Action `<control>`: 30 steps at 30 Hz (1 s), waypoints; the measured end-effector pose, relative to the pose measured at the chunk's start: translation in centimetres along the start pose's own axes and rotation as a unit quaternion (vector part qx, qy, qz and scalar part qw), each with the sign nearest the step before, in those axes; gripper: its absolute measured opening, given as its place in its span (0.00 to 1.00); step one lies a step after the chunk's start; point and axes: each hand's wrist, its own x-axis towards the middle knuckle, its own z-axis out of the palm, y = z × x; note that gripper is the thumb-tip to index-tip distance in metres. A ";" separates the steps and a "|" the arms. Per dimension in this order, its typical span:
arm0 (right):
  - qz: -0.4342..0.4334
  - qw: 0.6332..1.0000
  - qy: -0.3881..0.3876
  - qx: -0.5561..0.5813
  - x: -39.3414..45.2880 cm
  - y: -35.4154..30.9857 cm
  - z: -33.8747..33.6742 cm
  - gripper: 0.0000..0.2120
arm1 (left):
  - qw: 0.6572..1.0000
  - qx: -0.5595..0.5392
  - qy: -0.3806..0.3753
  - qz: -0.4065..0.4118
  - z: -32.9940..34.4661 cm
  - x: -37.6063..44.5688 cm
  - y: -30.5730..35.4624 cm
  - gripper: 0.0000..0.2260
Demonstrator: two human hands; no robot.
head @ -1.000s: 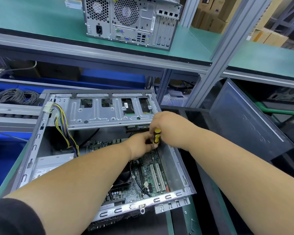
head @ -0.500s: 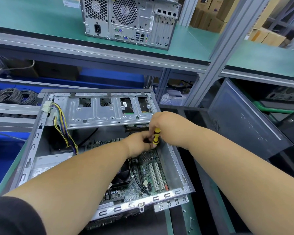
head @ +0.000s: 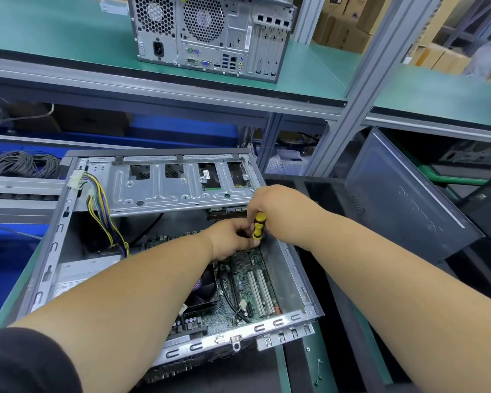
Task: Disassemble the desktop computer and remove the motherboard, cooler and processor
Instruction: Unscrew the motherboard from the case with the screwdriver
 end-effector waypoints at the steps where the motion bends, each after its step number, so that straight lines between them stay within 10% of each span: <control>1: -0.006 1.000 0.014 -0.001 -0.2 0.0 0.2 0.20 | 1.000 -0.005 0.005 -0.004 0.0 0.1 -0.1 0.10; 5: -0.015 0.987 0.144 0.069 -1.3 0.3 1.8 0.12 | 1.000 -0.010 0.011 -0.010 -0.1 0.2 -0.3 0.07; 15: 0.042 0.995 -0.032 0.085 1.3 0.5 1.1 0.18 | 0.999 -0.051 -0.011 -0.007 -0.3 0.2 -0.1 0.08; 20: -0.029 0.984 0.166 0.060 -1.2 1.1 3.0 0.13 | 0.999 -0.046 -0.003 -0.011 -0.3 0.2 -0.2 0.06; 30: -0.058 0.993 0.102 0.014 -0.2 1.3 2.5 0.21 | 0.999 -0.045 -0.024 -0.010 -0.3 0.2 -0.2 0.07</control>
